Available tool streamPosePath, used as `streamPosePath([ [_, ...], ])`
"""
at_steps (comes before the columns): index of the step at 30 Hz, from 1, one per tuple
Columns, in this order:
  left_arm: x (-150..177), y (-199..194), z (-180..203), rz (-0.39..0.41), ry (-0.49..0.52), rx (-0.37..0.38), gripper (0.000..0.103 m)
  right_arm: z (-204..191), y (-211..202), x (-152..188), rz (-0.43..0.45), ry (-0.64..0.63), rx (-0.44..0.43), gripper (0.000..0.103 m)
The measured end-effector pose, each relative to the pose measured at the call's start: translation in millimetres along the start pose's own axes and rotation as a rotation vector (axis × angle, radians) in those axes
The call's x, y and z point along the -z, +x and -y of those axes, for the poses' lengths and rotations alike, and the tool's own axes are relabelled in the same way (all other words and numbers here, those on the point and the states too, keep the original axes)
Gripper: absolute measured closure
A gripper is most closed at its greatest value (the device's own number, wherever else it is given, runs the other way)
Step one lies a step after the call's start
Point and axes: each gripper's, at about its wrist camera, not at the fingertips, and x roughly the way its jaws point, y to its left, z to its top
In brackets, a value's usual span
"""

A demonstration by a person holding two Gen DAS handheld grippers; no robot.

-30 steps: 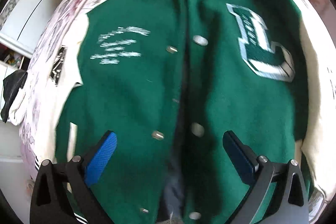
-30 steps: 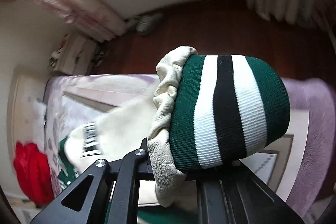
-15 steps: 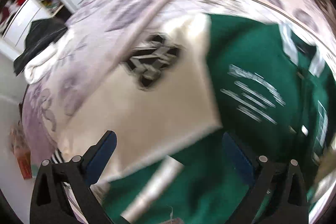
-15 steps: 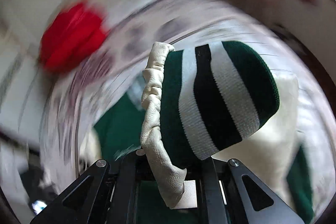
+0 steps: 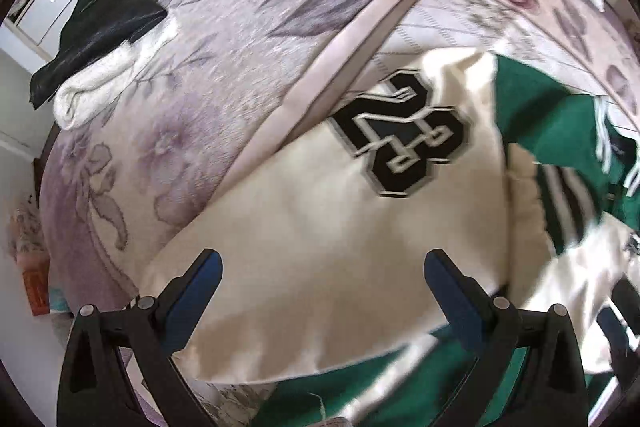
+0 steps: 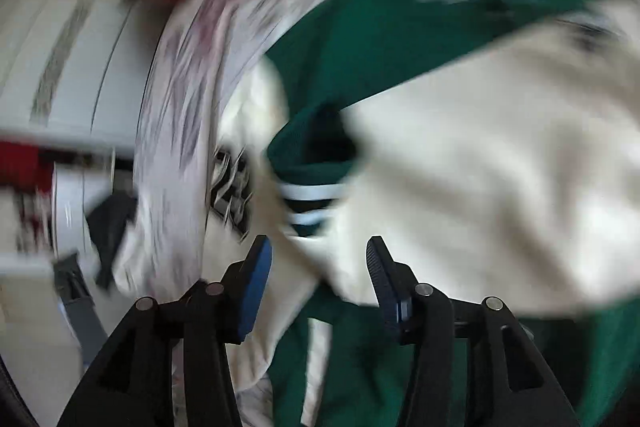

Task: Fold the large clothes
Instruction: 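Carry the held cuff across the jacket body toward the other sleeve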

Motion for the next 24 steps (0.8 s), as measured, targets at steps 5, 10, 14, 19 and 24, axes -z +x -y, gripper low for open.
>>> streamPosePath([
  [5,-7,-20,43,0.042,0.043,0.058,0.0,120,-99,9,0.189,0.331,0.213,0.051],
  [10,-10,-18,103,0.06,0.122,0.096,0.0,224,-108,10,0.193,0.532,0.132,0.051],
  [14,-13,20,144,0.078,0.202,-0.066,0.0,273,-87,14,0.196,0.618,0.328,0.103],
  [19,-28,58,128,-0.016,0.121,-0.131,0.0,253,-109,6,0.25,0.62,0.376,0.093],
  [24,-35,47,105,-0.003,0.047,-0.112,0.0,213,-110,-28,0.357,0.49,0.235,0.089],
])
